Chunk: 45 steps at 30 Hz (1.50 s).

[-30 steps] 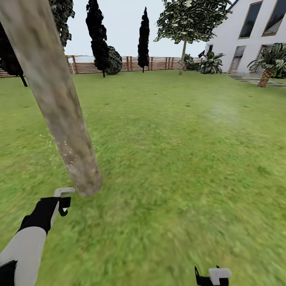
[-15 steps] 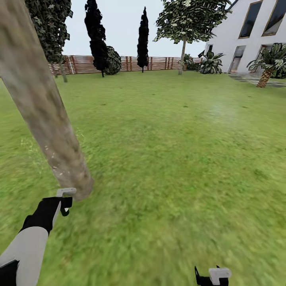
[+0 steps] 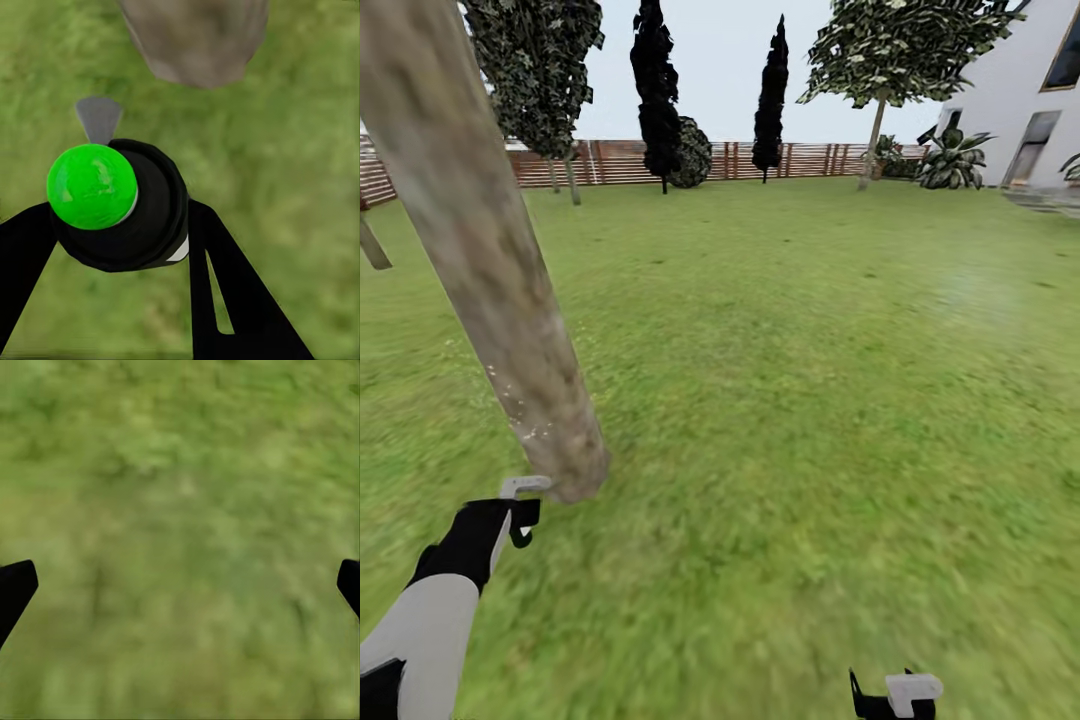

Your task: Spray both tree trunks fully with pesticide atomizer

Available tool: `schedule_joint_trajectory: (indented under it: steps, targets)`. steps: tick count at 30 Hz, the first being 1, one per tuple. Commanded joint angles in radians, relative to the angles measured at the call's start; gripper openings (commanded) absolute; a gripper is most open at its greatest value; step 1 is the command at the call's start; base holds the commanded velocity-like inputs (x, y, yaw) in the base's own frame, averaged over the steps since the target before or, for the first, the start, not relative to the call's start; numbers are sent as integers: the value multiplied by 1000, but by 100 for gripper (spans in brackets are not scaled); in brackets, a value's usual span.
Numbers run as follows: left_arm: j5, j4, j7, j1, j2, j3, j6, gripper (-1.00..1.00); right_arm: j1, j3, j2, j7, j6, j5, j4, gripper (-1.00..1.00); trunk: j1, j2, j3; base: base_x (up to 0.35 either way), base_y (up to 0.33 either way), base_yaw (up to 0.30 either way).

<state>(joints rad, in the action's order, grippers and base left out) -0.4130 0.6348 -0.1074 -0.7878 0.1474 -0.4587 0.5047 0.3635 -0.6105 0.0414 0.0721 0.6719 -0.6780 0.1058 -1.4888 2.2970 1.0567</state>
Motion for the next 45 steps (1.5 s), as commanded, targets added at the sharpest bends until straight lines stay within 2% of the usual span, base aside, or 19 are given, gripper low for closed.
schedule_joint_trajectory:
  steps: [1, 9, 20, 45]
  targets:
    - [0, 0, 0, 1, 1, 0, 0, -100, 0, 0, 0, 0, 0, 0, 0, 100, 0, 0, 0, 190, -233, 278]
    - [0, 0, 0, 1, 1, 2, 0, -100, 0, 0, 0, 0, 0, 0, 0, 100, 0, 0, 0, 179, -233, 258]
    - [0, 0, 0, 1, 1, 2, 0, -100, 0, 1, 0, 0, 0, 0, 0, 100, 0, 0, 0, 173, -233, 38]
    - [9, 12, -7, 1, -5, 5, -1, -100, 0, 0, 0, 0, 0, 0, 0, 100, 0, 0, 0, 36, -248, 276]
